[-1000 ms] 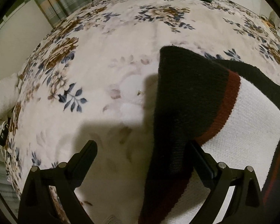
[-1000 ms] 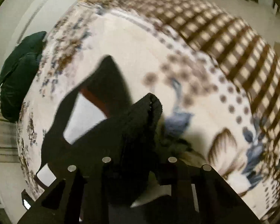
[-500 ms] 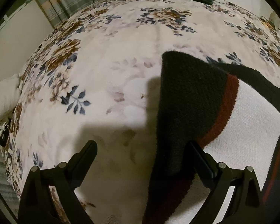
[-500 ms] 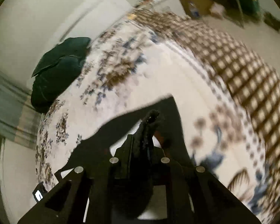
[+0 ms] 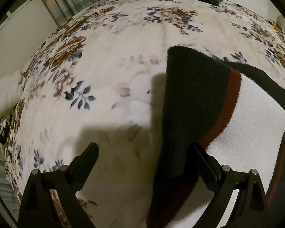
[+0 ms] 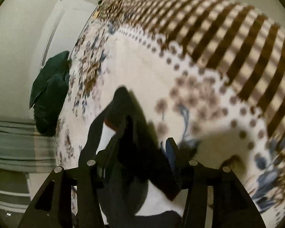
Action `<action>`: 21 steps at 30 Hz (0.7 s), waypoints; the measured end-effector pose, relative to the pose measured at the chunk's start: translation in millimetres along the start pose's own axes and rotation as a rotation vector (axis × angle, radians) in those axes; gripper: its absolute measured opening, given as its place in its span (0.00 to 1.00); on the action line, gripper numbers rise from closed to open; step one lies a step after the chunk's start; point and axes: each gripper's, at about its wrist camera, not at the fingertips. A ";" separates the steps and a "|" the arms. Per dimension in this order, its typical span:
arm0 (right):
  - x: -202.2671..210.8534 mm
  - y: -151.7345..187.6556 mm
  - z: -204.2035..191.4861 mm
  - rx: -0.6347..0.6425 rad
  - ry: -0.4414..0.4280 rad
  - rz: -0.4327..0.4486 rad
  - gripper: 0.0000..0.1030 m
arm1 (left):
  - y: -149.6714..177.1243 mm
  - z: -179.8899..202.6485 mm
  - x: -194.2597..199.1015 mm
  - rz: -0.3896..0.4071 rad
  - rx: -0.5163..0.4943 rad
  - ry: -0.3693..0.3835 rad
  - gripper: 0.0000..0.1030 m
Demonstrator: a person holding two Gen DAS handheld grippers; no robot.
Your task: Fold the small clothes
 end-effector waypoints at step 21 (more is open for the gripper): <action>-65.0 15.7 -69.6 0.632 0.128 -0.436 0.53 | 1.3 7.6 7.2 0.021 -0.044 -0.047 0.96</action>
Point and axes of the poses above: each gripper's, at about its wrist camera, not at the fingertips, and x roughly against the way its jaws point, z to its right, y to its underside, and after that the axes turned 11 degrees about -y, right-handed
